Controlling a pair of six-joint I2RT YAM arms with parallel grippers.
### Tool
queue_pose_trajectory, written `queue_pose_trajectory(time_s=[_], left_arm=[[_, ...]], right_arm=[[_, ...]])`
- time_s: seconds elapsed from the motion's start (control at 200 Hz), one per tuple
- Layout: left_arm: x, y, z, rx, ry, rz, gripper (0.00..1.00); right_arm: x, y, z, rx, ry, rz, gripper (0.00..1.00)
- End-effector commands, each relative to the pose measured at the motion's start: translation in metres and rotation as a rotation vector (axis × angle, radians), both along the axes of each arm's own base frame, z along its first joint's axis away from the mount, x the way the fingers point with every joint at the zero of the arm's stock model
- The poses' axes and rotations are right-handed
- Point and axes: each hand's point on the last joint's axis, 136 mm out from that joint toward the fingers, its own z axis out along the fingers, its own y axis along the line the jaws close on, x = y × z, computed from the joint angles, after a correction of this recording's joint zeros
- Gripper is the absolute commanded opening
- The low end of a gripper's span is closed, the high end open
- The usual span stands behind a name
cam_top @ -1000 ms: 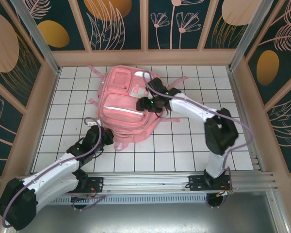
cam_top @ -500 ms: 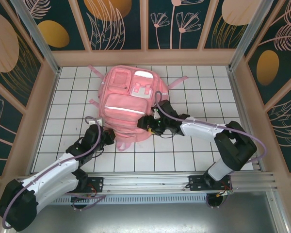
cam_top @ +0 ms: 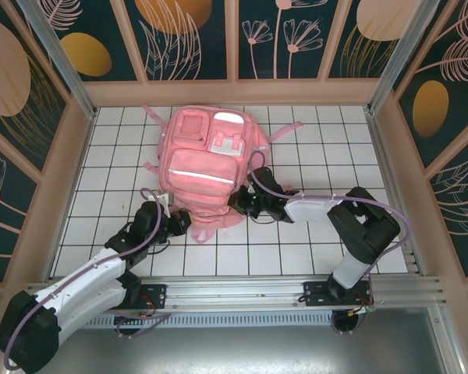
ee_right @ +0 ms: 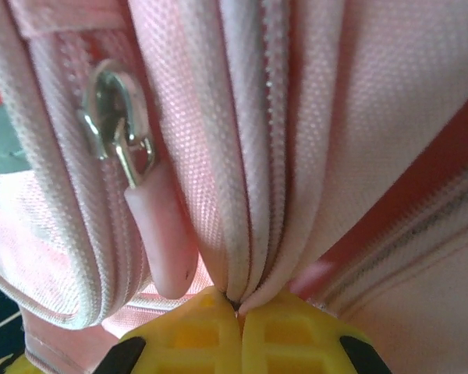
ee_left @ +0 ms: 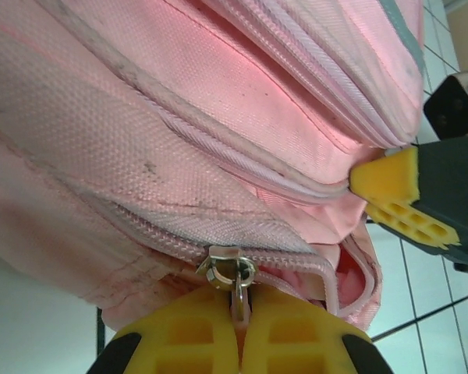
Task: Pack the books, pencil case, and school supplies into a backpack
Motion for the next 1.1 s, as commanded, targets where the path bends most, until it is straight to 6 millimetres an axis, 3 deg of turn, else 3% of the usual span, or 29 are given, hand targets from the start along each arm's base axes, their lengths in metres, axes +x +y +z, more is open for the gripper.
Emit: queue_pose_trajectory(time_s=[0.0,0.07,0.13,0.18,0.245,0.395,0.52,0.586,0.671,0.776,0.826,0.976,1.091], left_arm=[[-0.022,-0.045,0.021,-0.125,-0.023,-0.205,0.03],[-0.032,-0.064,0.016,-0.107,-0.004,-0.27,0.12],[-0.04,-0.082,0.011,-0.103,0.018,-0.336,0.26],[-0.042,-0.094,0.011,-0.088,0.02,-0.375,0.38],[-0.038,-0.102,0.013,-0.066,0.011,-0.397,0.47],[-0.03,-0.113,0.048,-0.096,-0.076,-0.425,0.6],[-0.03,-0.12,0.079,-0.122,-0.128,-0.467,0.62],[-0.029,-0.119,0.09,-0.106,-0.147,-0.471,0.64],[-0.022,-0.109,0.096,-0.063,-0.157,-0.415,0.65],[-0.007,-0.087,0.095,-0.005,-0.137,-0.302,0.64],[-0.001,-0.074,0.092,0.012,-0.118,-0.247,0.61],[0.015,-0.039,0.074,0.026,-0.05,-0.09,0.56],[0.023,-0.017,0.057,0.042,0.018,0.03,0.57]], right_arm=[[0.022,0.024,0.041,0.097,-0.136,-0.01,0.0],[0.03,0.018,0.04,0.032,-0.147,-0.028,0.0],[0.037,0.008,0.039,-0.025,-0.162,-0.042,0.0],[0.044,-0.009,0.034,-0.109,-0.164,-0.067,0.0],[0.053,-0.036,0.03,-0.222,-0.185,-0.097,0.03],[0.073,-0.113,0.027,-0.419,-0.218,-0.194,0.21],[0.086,-0.144,0.037,-0.482,-0.266,-0.2,0.44],[0.084,-0.141,0.049,-0.469,-0.315,-0.154,0.5],[0.074,-0.132,0.07,-0.417,-0.397,-0.096,0.5],[0.052,-0.117,0.09,-0.358,-0.492,0.002,0.46],[0.034,-0.098,0.095,-0.35,-0.539,0.08,0.42],[-0.012,-0.044,0.088,-0.324,-0.566,0.304,0.29],[-0.037,-0.018,0.073,-0.33,-0.573,0.401,0.21]])
